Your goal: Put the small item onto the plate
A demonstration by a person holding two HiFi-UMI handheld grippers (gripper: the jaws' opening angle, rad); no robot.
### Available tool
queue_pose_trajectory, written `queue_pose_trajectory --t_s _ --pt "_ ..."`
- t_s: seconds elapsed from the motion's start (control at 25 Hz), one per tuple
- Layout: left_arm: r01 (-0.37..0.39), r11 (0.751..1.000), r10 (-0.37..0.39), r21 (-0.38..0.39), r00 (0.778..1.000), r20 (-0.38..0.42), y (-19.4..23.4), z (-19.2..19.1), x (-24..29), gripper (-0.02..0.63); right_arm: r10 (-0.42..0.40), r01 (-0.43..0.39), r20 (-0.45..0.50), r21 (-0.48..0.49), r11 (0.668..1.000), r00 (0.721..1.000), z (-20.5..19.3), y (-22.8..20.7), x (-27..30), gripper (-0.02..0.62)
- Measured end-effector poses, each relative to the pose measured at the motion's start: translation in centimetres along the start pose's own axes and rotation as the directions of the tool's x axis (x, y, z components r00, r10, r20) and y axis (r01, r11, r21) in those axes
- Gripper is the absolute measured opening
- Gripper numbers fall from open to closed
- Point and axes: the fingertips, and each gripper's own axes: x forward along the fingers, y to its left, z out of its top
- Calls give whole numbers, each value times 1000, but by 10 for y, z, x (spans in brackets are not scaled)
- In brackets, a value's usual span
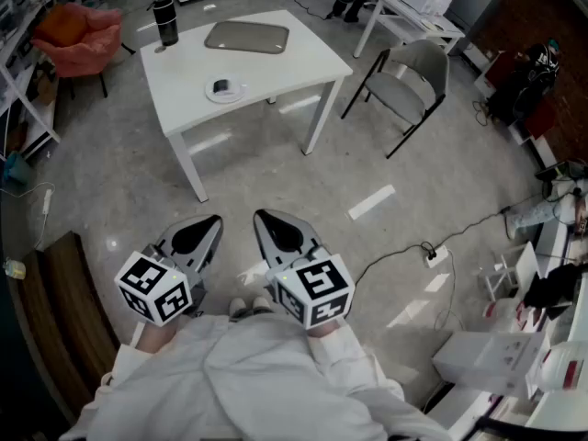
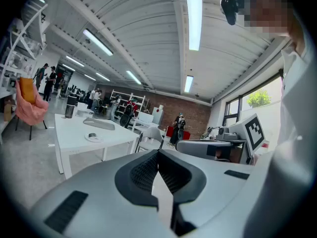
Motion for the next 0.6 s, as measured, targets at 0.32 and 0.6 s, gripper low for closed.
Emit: queue_pose_trajectory --t_s 0.32,0.6 --pt "11 999 -11 -31 1000 -12 -3 -8 6 11 5 -5 -8 -2 1000 1000 -2 -3 -1 15" --pt "-1 1000 0 -27 1000 -12 -8 -8 18 11 33 -36 41 87 996 999 0 -13 -3 15"
